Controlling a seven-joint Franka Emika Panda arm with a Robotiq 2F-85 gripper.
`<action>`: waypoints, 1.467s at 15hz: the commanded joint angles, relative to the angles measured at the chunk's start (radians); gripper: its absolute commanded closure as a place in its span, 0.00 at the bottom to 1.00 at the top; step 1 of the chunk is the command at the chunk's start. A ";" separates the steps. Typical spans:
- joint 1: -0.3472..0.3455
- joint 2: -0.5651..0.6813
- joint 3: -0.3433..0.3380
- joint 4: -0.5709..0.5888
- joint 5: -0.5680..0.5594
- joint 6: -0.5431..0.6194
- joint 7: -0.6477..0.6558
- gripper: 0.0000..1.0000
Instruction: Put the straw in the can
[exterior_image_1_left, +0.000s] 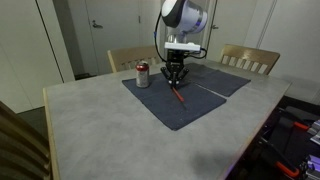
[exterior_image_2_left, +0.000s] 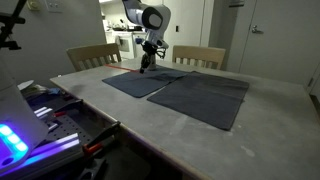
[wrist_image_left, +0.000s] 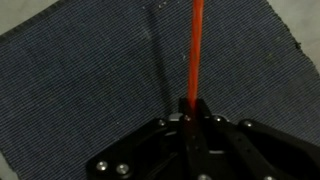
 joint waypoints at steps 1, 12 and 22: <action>0.040 -0.079 -0.032 -0.074 -0.022 0.055 0.034 0.98; 0.245 -0.172 -0.154 -0.167 -0.405 0.252 0.473 0.98; 0.251 -0.177 -0.131 -0.147 -0.583 0.217 0.692 0.91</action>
